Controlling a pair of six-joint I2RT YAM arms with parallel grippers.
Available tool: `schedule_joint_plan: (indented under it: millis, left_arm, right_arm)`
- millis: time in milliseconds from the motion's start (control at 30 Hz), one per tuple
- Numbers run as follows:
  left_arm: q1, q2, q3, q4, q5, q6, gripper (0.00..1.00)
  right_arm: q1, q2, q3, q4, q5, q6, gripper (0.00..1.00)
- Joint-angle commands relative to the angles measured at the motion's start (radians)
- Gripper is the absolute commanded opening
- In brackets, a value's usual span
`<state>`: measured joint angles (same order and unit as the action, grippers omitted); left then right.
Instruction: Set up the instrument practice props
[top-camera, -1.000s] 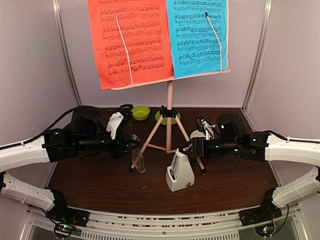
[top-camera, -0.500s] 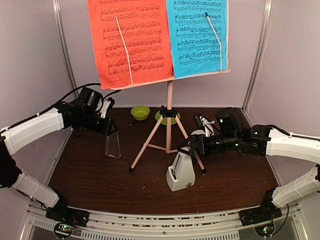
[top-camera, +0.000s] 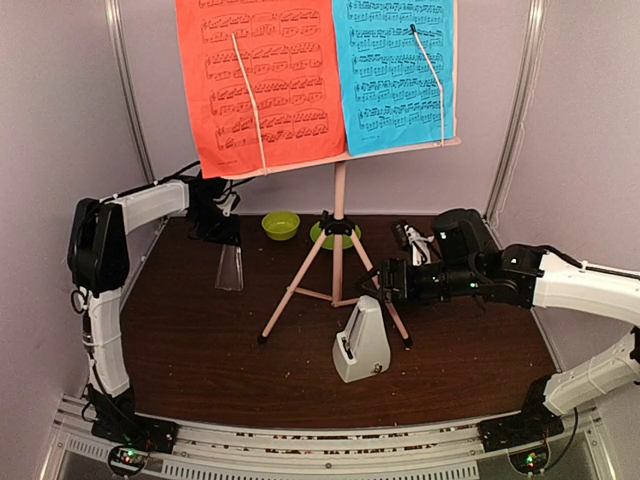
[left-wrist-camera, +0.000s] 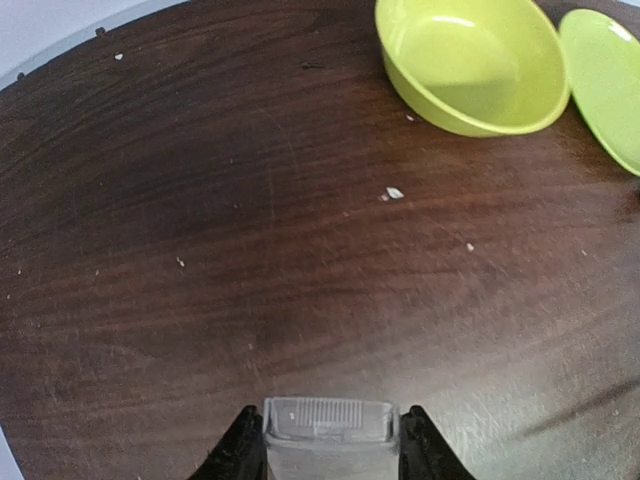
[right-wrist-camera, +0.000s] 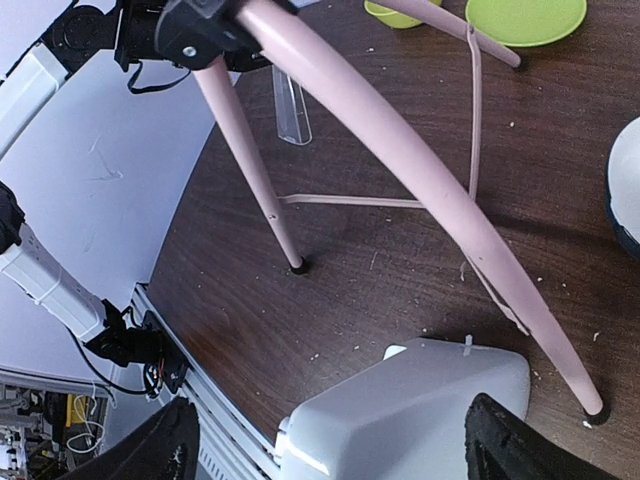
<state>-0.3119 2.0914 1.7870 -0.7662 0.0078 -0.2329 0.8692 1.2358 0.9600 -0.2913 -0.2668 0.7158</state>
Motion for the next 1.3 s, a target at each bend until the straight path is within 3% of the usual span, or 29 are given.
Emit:
schedule_joint_plan:
  millis: [0,233,400,500,567,733,933,1267]
  left_arm:
    - [0.038,0.086,0.124,-0.051,0.006,0.034,0.11]
    - [0.053,0.147,0.147,-0.028,0.012,0.008,0.28]
    - [0.053,0.147,0.136,-0.011,0.033,-0.012,0.47]
    - [0.053,0.114,0.119,-0.01,0.04,-0.014,0.67]
    - [0.053,0.078,0.1,-0.01,0.031,-0.015,0.72]
    - [0.053,-0.08,0.013,-0.004,0.012,-0.034,0.76]
    - [0.045,-0.314,-0.219,0.082,0.072,-0.074,0.77]
    - [-0.071,-0.596,-0.512,0.107,-0.003,-0.095,0.76]
  right_arm:
    - [0.014,0.03,0.053,-0.037,0.099,0.052,0.92]
    - [0.078,0.08,0.14,-0.147,0.214,0.059,0.92]
    - [0.121,0.111,0.201,-0.221,0.265,0.04,0.92]
    - [0.146,0.133,0.244,-0.268,0.292,0.027,0.92]
    - [0.167,0.15,0.268,-0.315,0.338,0.023,0.9]
    - [0.179,0.165,0.255,-0.353,0.375,0.052,0.82]
    - [0.197,0.173,0.234,-0.331,0.36,0.03,0.73]
    - [0.22,0.186,0.194,-0.336,0.355,-0.018,0.56]
